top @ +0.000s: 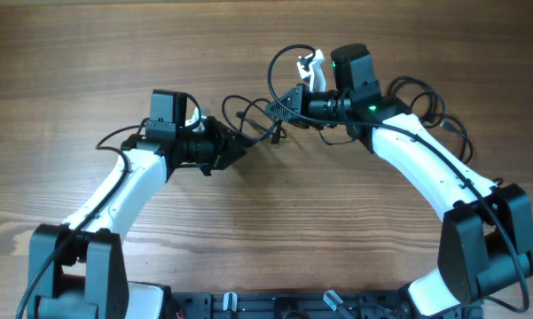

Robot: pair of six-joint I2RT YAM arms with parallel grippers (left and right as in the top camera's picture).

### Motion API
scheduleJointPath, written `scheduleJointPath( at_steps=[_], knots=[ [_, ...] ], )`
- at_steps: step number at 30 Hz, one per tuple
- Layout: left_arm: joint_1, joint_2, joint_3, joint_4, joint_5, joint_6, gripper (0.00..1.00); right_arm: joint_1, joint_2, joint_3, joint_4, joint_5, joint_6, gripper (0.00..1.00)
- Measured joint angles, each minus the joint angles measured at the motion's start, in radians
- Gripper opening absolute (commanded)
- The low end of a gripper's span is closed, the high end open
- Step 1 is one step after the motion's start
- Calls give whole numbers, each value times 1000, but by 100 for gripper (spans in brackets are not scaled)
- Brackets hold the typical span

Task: Untangle cables

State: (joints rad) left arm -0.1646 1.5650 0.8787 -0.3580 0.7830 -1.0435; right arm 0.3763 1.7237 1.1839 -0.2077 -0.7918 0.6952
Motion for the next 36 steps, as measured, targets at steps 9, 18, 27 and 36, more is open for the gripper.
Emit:
scheduleJointPath(
  at_steps=[9,18,27,36],
  knots=[
    [-2,38,1,-20,-4,15,4,-2,0,0,-10,6,-23,4],
    [359,38,27,-427,83,327,4,-154,0,-18,-236,42,-155,4],
    [842,42,11,-526,-21,472,4,-487,-1,-15,-272,209,-230,4],
    [838,42,10,-580,-20,563,63,-391,-1,-15,-308,172,-183,4]
  ],
)
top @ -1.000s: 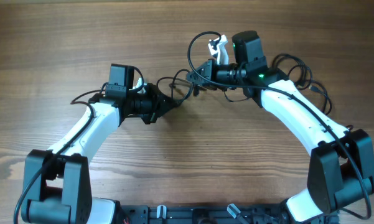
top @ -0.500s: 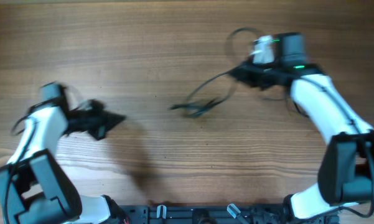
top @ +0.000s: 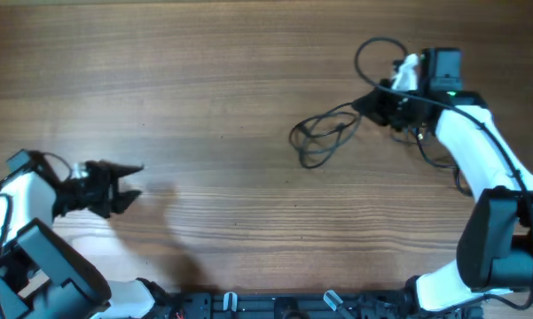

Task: Untangle cables

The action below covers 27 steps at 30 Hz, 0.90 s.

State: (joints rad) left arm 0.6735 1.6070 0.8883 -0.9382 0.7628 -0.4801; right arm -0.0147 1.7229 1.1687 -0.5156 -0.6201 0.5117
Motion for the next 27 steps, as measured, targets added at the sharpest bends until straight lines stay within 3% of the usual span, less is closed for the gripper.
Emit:
scheduleJointPath(
  at_steps=[7,13,16,25,27],
  knots=[
    [-314,0,-1,24,101,6,70,237,0,0,140,-13,193,5],
    [-549,0,-1,103,150,-82,67,367,0,0,334,-15,345,4],
    [-650,0,-3,201,171,-159,60,380,0,0,406,-15,409,4],
    [-737,0,-3,347,182,-327,51,380,0,0,437,-6,491,4],
    [-749,0,-3,357,183,-344,55,380,0,0,446,2,495,4]
  ],
)
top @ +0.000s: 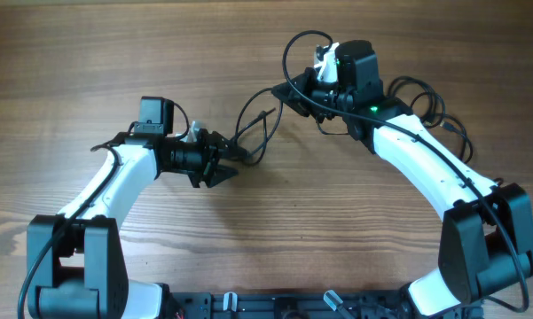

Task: Untangle cables

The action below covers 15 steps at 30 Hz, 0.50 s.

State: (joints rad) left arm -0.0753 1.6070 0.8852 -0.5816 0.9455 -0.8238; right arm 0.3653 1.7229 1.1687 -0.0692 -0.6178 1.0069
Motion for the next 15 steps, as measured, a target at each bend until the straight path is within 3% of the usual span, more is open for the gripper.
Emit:
scheduleJointPath(
  at_steps=[6,10,15],
  knots=[
    [61,-1,-2,79,135,3,58,0,0,0,-1,58,0,4],
    [57,-16,-3,31,162,12,41,0,0,0,-1,67,-2,4],
    [-37,-22,-3,-2,54,1,39,0,0,0,0,69,-2,4]
  ],
)
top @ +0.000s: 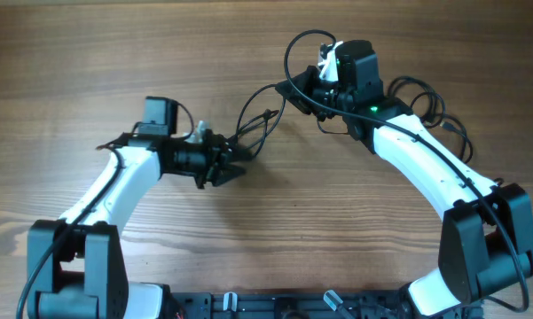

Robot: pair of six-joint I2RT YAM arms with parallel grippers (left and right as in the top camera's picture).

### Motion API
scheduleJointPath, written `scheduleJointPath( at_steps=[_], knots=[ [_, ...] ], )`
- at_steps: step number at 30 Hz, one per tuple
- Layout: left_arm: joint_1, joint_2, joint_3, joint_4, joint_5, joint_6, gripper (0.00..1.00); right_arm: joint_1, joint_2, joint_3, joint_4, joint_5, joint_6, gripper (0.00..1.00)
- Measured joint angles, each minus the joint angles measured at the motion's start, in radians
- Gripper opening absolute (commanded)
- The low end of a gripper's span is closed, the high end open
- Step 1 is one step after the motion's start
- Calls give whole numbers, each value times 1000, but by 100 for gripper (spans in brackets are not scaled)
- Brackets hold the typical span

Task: Untangle cables

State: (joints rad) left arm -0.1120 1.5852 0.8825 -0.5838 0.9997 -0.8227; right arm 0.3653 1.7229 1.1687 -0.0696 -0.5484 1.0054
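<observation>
A thin black cable [254,124] lies in loops on the wooden table [89,62] between my two grippers. One large loop [292,46] rises behind the right gripper. My right gripper [293,94] points left at the top centre and is shut on the cable's upper part. A white plug [329,58] sits by its wrist. My left gripper [236,162] points right, its fingers spread, with the cable's lower loop at its fingertips. A small white piece [198,133] shows just behind it.
More black cable loops [436,111] lie on the table beside the right arm's forearm. The arm bases and a black rail [275,306] line the near edge. Bare wood extends to the far left and the near centre.
My left gripper has shifted slightly right and up, closer to the cable's lower loop. The right gripper and the cable it holds have hardly moved.
First both grippers met at the tangled cable at top centre. Then the left arm was far left with its gripper open, while the right gripper held the cable at the far right, loops trailing. Both have since come back to the centre, the cable stretched between them.
</observation>
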Motion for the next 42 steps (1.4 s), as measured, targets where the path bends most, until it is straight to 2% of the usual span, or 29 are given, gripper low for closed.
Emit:
scheduleJointPath(
  at_steps=[8,17,24,31,42],
  knots=[
    [-34,0,0,69,-172,-105,44,0,0,0,-5,0,0,4],
    [-34,0,-2,177,-200,-156,52,0,0,0,-28,-8,0,4],
    [-47,0,-2,182,-228,-171,51,6,0,0,-19,-39,5,4],
    [-122,29,-2,198,-248,-211,49,16,0,0,-10,-50,5,4],
    [-226,106,-2,355,-317,-280,50,17,0,0,-10,-53,5,4]
  ],
)
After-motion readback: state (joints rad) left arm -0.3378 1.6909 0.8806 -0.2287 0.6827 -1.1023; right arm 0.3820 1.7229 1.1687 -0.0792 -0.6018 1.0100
